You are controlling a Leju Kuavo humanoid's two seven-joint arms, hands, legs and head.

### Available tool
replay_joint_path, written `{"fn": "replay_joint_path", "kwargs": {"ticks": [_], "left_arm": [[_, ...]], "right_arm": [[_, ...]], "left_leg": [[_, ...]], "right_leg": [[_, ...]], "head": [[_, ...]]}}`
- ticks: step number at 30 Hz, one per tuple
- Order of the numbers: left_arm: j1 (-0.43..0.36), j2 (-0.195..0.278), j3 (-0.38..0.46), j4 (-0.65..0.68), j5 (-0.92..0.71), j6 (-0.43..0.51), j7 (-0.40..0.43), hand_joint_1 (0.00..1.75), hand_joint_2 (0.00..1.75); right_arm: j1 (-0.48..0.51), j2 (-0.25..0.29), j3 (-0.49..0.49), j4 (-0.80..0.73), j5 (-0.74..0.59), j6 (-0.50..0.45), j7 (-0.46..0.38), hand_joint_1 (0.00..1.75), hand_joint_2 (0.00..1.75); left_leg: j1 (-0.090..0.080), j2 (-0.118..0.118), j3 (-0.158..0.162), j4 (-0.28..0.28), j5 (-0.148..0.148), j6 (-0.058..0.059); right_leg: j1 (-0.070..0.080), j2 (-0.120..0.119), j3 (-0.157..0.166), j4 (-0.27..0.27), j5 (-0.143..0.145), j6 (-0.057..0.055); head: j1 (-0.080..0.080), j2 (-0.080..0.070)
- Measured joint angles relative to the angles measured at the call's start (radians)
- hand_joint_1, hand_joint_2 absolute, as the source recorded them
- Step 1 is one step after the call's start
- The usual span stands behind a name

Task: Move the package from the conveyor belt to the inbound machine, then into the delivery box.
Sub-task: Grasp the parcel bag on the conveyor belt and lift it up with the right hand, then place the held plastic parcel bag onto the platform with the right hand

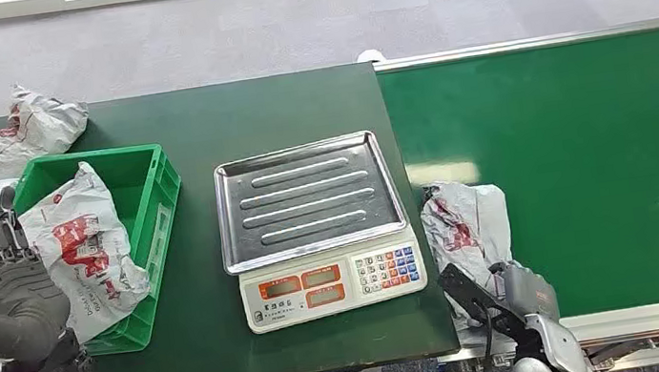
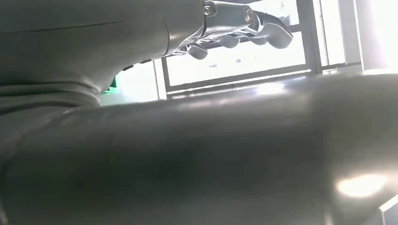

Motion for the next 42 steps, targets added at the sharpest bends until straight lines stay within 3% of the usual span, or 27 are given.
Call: {"fn": "replay_joint_path", "kwargs": {"ticks": [10,16,22,29,35,42], "left_arm": [[0.039,-0.011,0.008,-0.039,-0.014,0.011,-0.013,0.00,0.00],[0.046,-0.018,0.009,-0.050,-0.010,0.012,-0.014,0.00,0.00],[0.051,-0.025,0.009,-0.054,0.001,0.012,-0.025,0.00,0.00],[0.049,-0.027,0.009,-0.048,0.032,0.013,-0.057,0.00,0.00],[0.004,-0.027,0.001,-0.020,0.085,0.028,-0.076,0.00,0.00],[-0.022,-0.025,-0.002,0.006,0.101,0.038,-0.076,0.00,0.00]], "right_arm": [[0.119,0.029,-0.117,-0.403,0.267,-0.189,-0.015,1.75,1.75],[0.146,0.048,-0.180,-0.556,0.299,-0.223,-0.029,1.75,1.75],[0.124,0.054,-0.194,-0.637,0.340,-0.300,-0.100,1.75,1.75],[-0.092,0.024,-0.099,-0.625,0.375,-0.350,-0.191,1.75,1.75],[-0.428,0.015,0.135,-0.333,0.455,-0.334,-0.256,1.75,1.75],[-0.574,0.019,0.288,-0.155,0.459,-0.323,-0.255,1.75,1.75]], "left_leg": [[0.000,0.000,-0.001,0.000,0.000,0.000],[0.000,0.000,-0.001,0.000,-0.001,0.000],[0.000,0.001,-0.003,0.000,-0.001,0.000],[0.000,0.002,-0.003,0.000,0.001,0.000],[0.000,0.007,0.001,0.000,0.005,-0.001],[0.001,0.001,-0.003,0.000,0.008,-0.002]], "right_leg": [[0.000,0.000,-0.001,0.000,-0.001,0.001],[0.000,0.000,-0.001,0.000,-0.001,0.001],[0.000,0.000,0.000,0.000,-0.001,0.001],[0.000,0.002,0.001,0.000,0.001,0.001],[0.001,0.007,-0.001,0.001,0.006,0.000],[0.002,0.002,-0.003,0.001,0.007,0.000]], "head": [[0.000,0.000],[0.000,0.000],[0.000,0.000],[0.000,0.000],[0.000,0.000],[0.000,0.000]]}}
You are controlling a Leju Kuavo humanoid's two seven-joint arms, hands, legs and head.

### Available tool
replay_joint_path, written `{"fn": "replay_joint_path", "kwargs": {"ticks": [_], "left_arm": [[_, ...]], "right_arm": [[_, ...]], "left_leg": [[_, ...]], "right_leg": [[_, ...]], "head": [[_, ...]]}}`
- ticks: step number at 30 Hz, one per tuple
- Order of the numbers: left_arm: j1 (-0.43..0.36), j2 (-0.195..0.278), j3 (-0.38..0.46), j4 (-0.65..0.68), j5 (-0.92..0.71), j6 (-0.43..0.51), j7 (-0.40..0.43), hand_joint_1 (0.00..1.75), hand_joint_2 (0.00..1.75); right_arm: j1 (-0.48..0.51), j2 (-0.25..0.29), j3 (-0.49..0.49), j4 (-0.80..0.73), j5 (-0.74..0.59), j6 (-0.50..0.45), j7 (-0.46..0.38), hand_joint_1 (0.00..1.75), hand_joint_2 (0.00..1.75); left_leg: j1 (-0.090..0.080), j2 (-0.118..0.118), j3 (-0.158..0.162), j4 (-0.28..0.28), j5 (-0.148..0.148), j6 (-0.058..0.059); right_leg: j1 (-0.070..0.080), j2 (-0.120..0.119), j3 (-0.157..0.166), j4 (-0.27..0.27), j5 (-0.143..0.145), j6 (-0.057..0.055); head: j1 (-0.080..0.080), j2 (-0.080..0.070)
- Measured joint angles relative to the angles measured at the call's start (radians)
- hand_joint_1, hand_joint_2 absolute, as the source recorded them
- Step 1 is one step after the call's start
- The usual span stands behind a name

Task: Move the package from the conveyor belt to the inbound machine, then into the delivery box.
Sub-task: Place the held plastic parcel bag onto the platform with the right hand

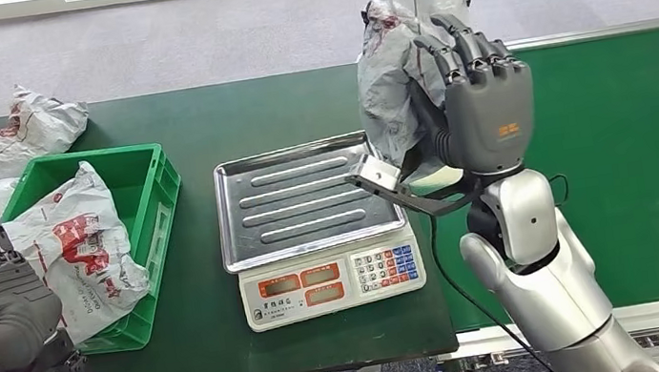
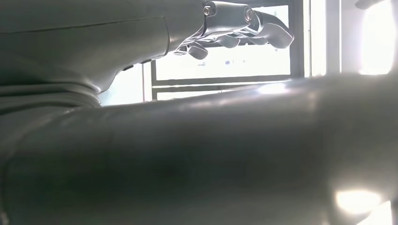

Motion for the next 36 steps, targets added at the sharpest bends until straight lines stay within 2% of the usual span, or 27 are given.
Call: {"fn": "replay_joint_path", "kwargs": {"ticks": [4,7,11,14,20,26,33,34,36], "left_arm": [[-0.032,0.000,-0.001,0.014,0.021,0.012,0.005,0.00,0.00],[-0.054,0.000,-0.004,0.026,0.034,0.024,0.010,0.00,0.00],[-0.065,0.000,-0.012,0.038,0.045,0.028,0.012,0.00,0.00],[-0.067,0.000,-0.016,0.041,0.046,0.028,0.013,0.00,0.00],[-0.067,0.001,-0.017,0.043,0.045,0.029,0.016,0.00,0.00],[-0.065,0.000,-0.017,0.043,0.042,0.025,0.025,0.00,0.00],[-0.061,0.000,-0.017,0.034,0.027,0.009,0.038,0.00,0.00],[-0.060,0.000,-0.017,0.033,0.026,0.008,0.038,0.00,0.00],[-0.058,0.000,-0.017,0.031,0.026,0.008,0.038,0.00,0.00]], "right_arm": [[-0.051,0.028,0.065,0.098,-0.046,0.033,-0.022,1.75,1.75],[-0.073,0.059,0.119,0.192,-0.142,0.050,-0.044,1.75,1.75],[-0.070,0.090,0.179,0.317,-0.294,0.070,-0.069,1.75,1.75],[-0.056,0.104,0.205,0.375,-0.331,0.076,-0.068,1.75,1.75],[-0.034,0.113,0.224,0.412,-0.379,0.142,-0.051,1.75,1.75],[0.022,0.113,0.227,0.422,-0.410,0.158,-0.052,1.75,1.75],[0.084,0.114,0.228,0.424,-0.449,0.228,0.006,1.75,1.75],[0.088,0.114,0.228,0.424,-0.450,0.229,0.007,1.70,1.75],[0.092,0.114,0.228,0.424,-0.451,0.232,0.008,0.86,1.75]], "left_leg": [[0.000,0.000,0.000,0.000,0.000,0.000],[0.000,0.000,0.000,0.000,0.000,0.000],[0.000,0.000,0.000,0.000,0.001,-0.001],[0.000,0.000,-0.001,0.000,0.000,-0.001],[0.000,0.000,-0.003,0.000,0.000,-0.001],[0.000,0.000,-0.003,0.000,0.000,-0.001],[0.000,0.000,-0.003,0.000,0.000,-0.001],[0.000,0.000,-0.003,0.000,0.000,-0.001],[0.000,0.000,-0.003,0.000,0.000,-0.001]], "right_leg": [[0.000,0.000,-0.001,0.000,0.000,0.000],[0.001,0.000,-0.001,0.000,0.000,0.000],[0.001,0.000,-0.001,0.000,0.000,0.000],[0.000,0.000,-0.002,0.000,0.000,0.000],[0.000,0.000,-0.003,0.000,0.000,0.000],[0.000,0.000,-0.004,0.000,0.000,0.000],[0.001,0.000,-0.004,0.000,0.000,0.000],[0.001,0.000,-0.004,0.000,0.000,0.000],[0.001,0.000,-0.004,0.000,0.000,0.000]], "head": [[0.000,0.000],[0.000,0.000],[0.000,0.000],[0.000,0.000],[0.000,0.000],[0.000,0.000],[0.000,0.000],[0.000,0.000],[0.000,0.000]]}}
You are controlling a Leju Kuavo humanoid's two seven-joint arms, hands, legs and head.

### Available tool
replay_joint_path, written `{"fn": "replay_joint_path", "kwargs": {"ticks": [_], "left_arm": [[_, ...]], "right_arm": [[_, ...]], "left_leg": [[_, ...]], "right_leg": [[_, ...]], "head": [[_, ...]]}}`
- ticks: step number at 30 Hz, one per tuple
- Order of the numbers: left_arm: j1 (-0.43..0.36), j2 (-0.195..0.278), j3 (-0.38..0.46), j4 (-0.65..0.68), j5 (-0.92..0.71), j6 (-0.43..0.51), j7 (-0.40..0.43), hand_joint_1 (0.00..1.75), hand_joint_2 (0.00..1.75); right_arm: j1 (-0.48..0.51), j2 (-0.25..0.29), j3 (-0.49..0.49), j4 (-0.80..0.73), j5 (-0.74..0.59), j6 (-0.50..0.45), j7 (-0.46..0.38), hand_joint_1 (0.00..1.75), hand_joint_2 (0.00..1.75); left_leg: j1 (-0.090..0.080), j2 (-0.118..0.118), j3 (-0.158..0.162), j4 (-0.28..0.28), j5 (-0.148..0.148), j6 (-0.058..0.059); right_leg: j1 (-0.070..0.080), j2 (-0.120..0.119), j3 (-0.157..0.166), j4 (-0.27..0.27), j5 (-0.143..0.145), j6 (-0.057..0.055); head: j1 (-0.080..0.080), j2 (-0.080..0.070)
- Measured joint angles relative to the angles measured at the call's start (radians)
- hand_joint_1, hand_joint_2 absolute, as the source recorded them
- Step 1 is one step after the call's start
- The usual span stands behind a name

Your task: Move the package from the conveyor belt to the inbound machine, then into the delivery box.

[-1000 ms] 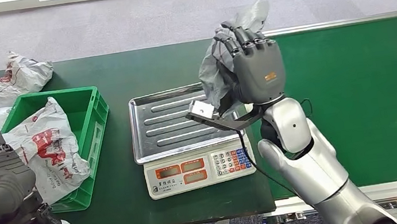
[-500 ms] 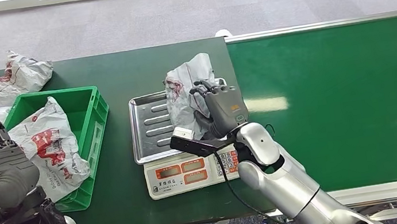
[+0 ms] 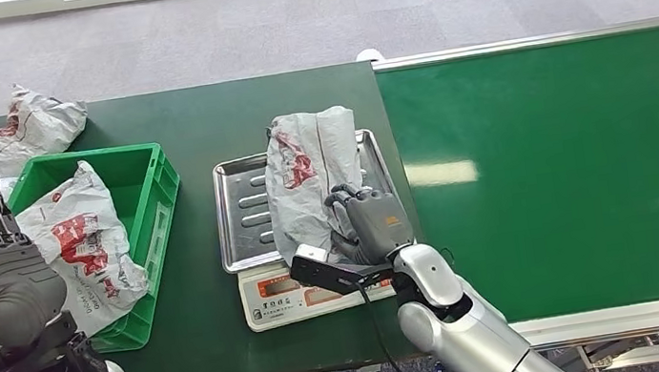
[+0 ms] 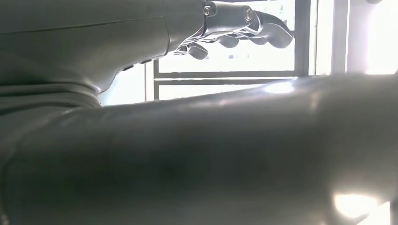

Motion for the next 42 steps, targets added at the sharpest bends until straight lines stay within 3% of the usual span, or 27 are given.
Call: {"fn": "replay_joint_path", "kwargs": {"ticks": [2,4,8,15,20,27,33,37,39,41,42], "left_arm": [[0.001,0.000,0.000,-0.001,-0.001,0.000,0.000,0.00,0.00],[0.001,0.000,0.000,-0.001,-0.005,-0.002,0.000,0.00,0.00],[0.004,0.000,0.001,-0.003,-0.018,-0.003,0.000,0.00,0.00],[0.027,-0.003,0.014,-0.023,-0.018,0.000,-0.016,0.00,0.00],[0.039,-0.010,0.025,-0.035,-0.064,0.048,-0.061,0.00,0.00],[0.044,-0.019,0.027,-0.042,-0.071,0.063,-0.066,0.00,0.00],[0.044,-0.021,0.027,-0.042,0.000,0.081,-0.060,0.00,0.00],[0.043,-0.021,0.027,-0.039,0.030,0.052,-0.054,0.00,0.00],[0.041,-0.022,0.027,-0.037,0.011,0.044,-0.049,0.00,0.87],[0.032,-0.021,0.024,-0.034,-0.051,0.020,-0.019,0.00,1.75],[0.023,-0.019,0.020,-0.031,-0.102,-0.005,0.011,0.00,1.75]], "right_arm": [[0.002,0.000,0.000,0.000,-0.002,0.003,0.002,0.03,1.75],[0.004,0.000,0.000,-0.001,-0.008,0.016,0.013,0.00,1.75],[0.030,0.000,-0.008,-0.034,-0.045,0.049,0.037,0.00,0.00],[0.115,-0.005,-0.060,-0.279,-0.172,0.052,0.008,0.00,0.00],[0.173,-0.009,-0.089,-0.475,-0.178,-0.061,-0.069,0.00,0.00],[0.208,-0.015,-0.104,-0.587,-0.167,-0.089,-0.087,0.00,0.00],[0.230,-0.025,-0.108,-0.671,-0.037,-0.394,-0.241,0.00,0.00],[0.245,-0.030,-0.115,-0.735,0.003,-0.487,-0.296,0.00,0.00],[0.263,-0.010,-0.145,-0.790,-0.012,-0.509,-0.400,0.00,0.00],[0.292,0.035,-0.201,-0.857,-0.053,-0.516,-0.555,0.00,0.00],[0.306,0.061,-0.234,-0.889,-0.076,-0.518,-0.628,0.00,0.00]], "left_leg": [[0.000,0.000,0.000,0.000,0.000,0.000],[0.000,0.000,0.000,0.000,0.000,0.000],[0.000,0.000,0.000,0.000,0.000,0.000],[0.000,0.000,-0.002,0.000,0.000,0.000],[0.000,0.000,-0.002,0.000,-0.001,0.000],[0.000,0.000,-0.002,0.000,-0.001,-0.001],[0.000,0.001,-0.002,0.000,-0.001,-0.001],[0.000,0.001,-0.002,0.000,-0.001,-0.001],[0.000,0.001,-0.002,0.000,-0.001,-0.001],[0.000,0.001,-0.002,0.000,-0.001,-0.001],[0.000,0.000,-0.002,0.000,-0.001,-0.001]], "right_leg": [[0.000,0.000,0.000,0.000,0.000,0.000],[0.000,0.000,0.000,0.000,0.000,0.000],[0.000,0.000,0.000,0.000,0.000,0.000],[0.000,0.000,-0.002,0.000,0.000,0.000],[0.000,0.000,-0.003,0.000,0.000,0.000],[0.000,0.000,-0.002,0.000,0.000,0.000],[0.000,0.001,-0.003,0.000,0.000,-0.001],[0.000,0.002,-0.003,0.000,0.000,-0.001],[0.000,0.001,-0.004,0.000,0.000,-0.001],[0.000,0.001,-0.004,0.000,0.000,-0.001],[0.000,0.001,-0.003,0.000,0.000,-0.001]], "head": [[0.000,0.000],[0.000,0.000],[0.000,0.000],[0.000,0.000],[0.000,0.000],[0.000,0.000],[0.000,0.000],[0.000,0.000],[0.000,0.000],[0.000,0.000],[0.000,0.000]]}}
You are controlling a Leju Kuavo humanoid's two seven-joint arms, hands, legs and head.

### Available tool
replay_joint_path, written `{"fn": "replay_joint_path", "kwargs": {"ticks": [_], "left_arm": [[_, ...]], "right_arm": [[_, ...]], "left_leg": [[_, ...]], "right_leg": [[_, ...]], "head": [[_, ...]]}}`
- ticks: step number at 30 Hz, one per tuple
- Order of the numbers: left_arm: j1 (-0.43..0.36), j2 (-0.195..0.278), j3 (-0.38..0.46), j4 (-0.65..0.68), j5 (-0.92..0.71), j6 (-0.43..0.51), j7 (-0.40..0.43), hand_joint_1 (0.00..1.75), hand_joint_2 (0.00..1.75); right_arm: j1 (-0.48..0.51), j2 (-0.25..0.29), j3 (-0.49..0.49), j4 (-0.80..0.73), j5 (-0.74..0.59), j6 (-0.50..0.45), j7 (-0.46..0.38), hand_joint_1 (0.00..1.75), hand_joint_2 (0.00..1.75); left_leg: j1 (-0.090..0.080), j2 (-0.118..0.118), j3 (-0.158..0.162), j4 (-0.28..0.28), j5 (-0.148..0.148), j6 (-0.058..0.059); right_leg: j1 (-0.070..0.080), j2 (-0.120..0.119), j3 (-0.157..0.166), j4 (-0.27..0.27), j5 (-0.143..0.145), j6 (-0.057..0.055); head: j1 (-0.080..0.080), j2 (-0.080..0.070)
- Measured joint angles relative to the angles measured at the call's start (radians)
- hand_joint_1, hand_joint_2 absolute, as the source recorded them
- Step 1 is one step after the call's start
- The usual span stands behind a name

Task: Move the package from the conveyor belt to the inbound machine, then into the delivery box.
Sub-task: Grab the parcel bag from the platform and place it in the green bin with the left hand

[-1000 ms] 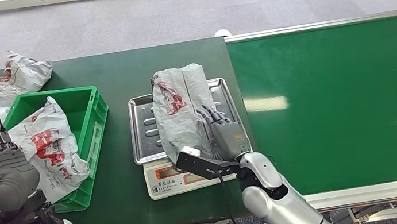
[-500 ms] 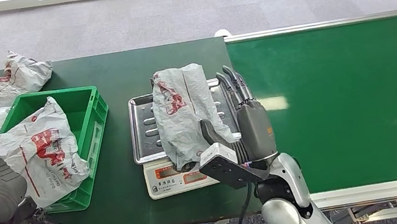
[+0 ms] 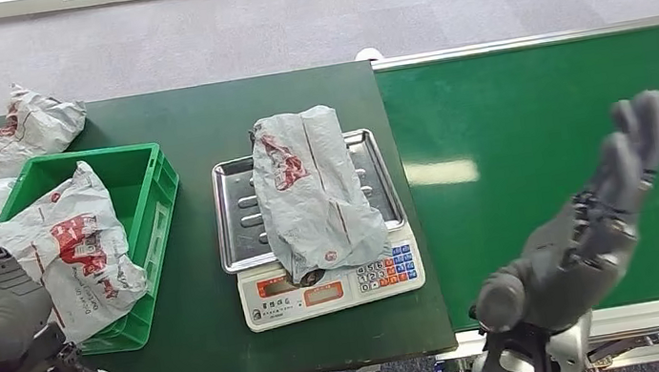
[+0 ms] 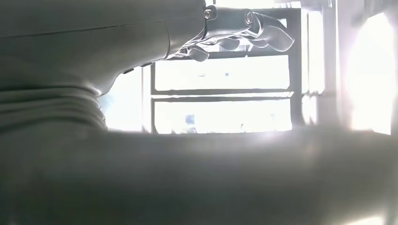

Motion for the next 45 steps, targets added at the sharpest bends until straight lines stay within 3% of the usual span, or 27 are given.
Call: {"fn": "replay_joint_path", "kwargs": {"ticks": [3,7,10,16,25,29,39,45], "left_arm": [[-0.037,0.020,-0.024,0.023,-0.176,-0.102,0.094,0.00,1.75],[-0.117,0.066,-0.066,0.094,-0.362,-0.241,0.155,0.00,1.75],[-0.223,0.109,-0.110,0.198,-0.447,-0.320,0.183,0.00,1.75],[-0.395,0.166,-0.178,0.384,-0.459,-0.369,0.195,0.00,1.75],[-0.467,0.202,-0.227,0.482,-0.471,-0.384,0.199,0.00,1.75],[-0.522,0.221,-0.265,0.543,-0.473,-0.426,0.216,0.00,1.75],[-0.708,0.237,-0.399,0.781,-0.415,-0.580,0.206,0.00,1.75],[-0.783,0.192,-0.545,0.942,-0.392,-0.613,0.176,0.00,1.75]], "right_arm": [[0.037,0.064,-0.091,-0.077,-0.055,-0.001,-0.111,0.00,0.00],[0.075,0.103,-0.166,-0.113,-0.131,-0.001,-0.119,0.00,0.00],[0.092,0.106,-0.196,-0.109,-0.203,0.000,-0.117,0.00,0.00],[0.114,0.106,-0.218,-0.095,-0.242,0.001,-0.130,0.00,0.00],[0.126,0.106,-0.222,-0.084,-0.244,0.001,-0.129,0.00,0.00],[0.124,0.100,-0.222,-0.067,-0.278,0.001,-0.130,0.00,1.75],[0.073,0.066,-0.209,0.018,-0.331,0.003,-0.130,0.00,1.75],[0.038,0.037,-0.177,0.062,-0.372,0.003,-0.130,0.00,1.75]], "left_leg": [[0.000,0.000,0.000,0.000,0.000,0.000],[0.000,0.001,0.001,0.000,0.000,0.000],[0.000,0.000,0.000,0.000,0.003,0.000],[0.000,0.002,0.000,0.000,0.005,-0.001],[0.000,0.002,-0.001,0.000,0.005,-0.002],[0.000,0.002,-0.002,0.000,0.005,-0.002],[0.000,0.002,-0.001,0.000,0.006,-0.002],[0.000,0.001,-0.002,0.000,0.006,-0.002]], "right_leg": [[0.000,0.000,0.000,0.000,0.000,0.000],[0.000,0.000,0.000,0.000,0.000,-0.001],[0.000,-0.001,0.000,0.000,0.002,-0.001],[0.000,0.001,-0.001,0.000,0.005,-0.003],[0.000,0.001,-0.002,0.000,0.004,-0.003],[0.000,0.001,-0.002,0.000,0.005,-0.003],[0.000,0.001,-0.002,0.000,0.006,-0.003],[0.000,0.001,-0.002,0.000,0.006,-0.003]], "head": [[0.000,0.000],[0.000,0.000],[0.000,0.000],[0.000,0.000],[0.000,0.000],[0.000,0.000],[0.000,0.000],[0.000,0.000]]}}
